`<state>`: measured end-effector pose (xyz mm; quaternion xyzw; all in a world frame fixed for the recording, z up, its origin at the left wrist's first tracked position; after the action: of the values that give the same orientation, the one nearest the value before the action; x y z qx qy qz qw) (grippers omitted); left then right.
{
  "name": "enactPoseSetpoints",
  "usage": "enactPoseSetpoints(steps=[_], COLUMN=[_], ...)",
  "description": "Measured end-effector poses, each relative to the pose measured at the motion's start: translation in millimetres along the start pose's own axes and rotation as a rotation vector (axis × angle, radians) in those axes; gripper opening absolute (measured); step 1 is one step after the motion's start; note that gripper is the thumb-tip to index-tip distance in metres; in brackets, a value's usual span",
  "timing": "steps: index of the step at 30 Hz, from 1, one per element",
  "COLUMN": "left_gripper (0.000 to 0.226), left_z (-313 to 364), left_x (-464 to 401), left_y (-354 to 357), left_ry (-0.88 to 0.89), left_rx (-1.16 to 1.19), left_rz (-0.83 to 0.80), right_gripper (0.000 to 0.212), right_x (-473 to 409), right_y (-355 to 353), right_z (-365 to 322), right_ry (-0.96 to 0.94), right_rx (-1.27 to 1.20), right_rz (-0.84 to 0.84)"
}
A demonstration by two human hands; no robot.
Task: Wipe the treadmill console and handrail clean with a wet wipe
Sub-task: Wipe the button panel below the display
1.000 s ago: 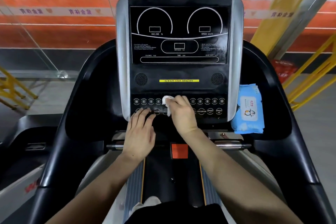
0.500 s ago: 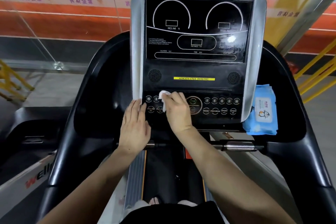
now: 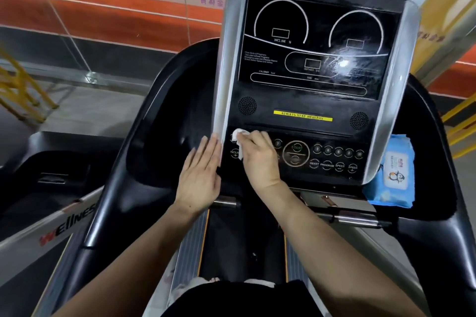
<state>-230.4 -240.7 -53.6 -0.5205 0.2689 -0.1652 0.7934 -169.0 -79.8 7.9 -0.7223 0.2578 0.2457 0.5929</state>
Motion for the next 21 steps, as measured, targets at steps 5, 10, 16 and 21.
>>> enactPoseSetpoints(steps=[5,10,16,21], left_gripper=[0.079,0.083,0.084,0.086], left_z=[-6.6,-10.5,-11.5,-12.0], left_x=[-3.1,-6.4,-2.4,-3.2], left_y=[-1.1,-5.3,-7.7,-10.0], left_ry=[0.012,-0.021,-0.033,-0.036], left_rx=[-0.06,-0.052,-0.047,-0.032], left_rz=[0.005,-0.011,-0.05,-0.064], right_gripper=[0.03,0.032,0.028,0.025], right_x=[25.8,4.9,12.8,35.1], right_y=[-20.2,-0.9,20.5,13.4], right_z=[38.4,26.3,2.3,11.7], right_ry=[0.016,0.028,-0.198,-0.305], right_rx=[0.03,0.021,-0.005,0.005], right_rz=[-0.016,0.013,-0.127,-0.179])
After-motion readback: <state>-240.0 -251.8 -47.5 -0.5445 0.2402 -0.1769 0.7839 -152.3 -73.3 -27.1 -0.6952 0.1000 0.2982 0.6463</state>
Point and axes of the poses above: each hand's wrist, its own x-axis away from the middle knuckle, its own y-axis out of the palm, z = x × y, the point moved 1 cm from there along -x, towards the middle knuckle, and after that the axes turned 12 degrees about -y, right-handed, at the moved point
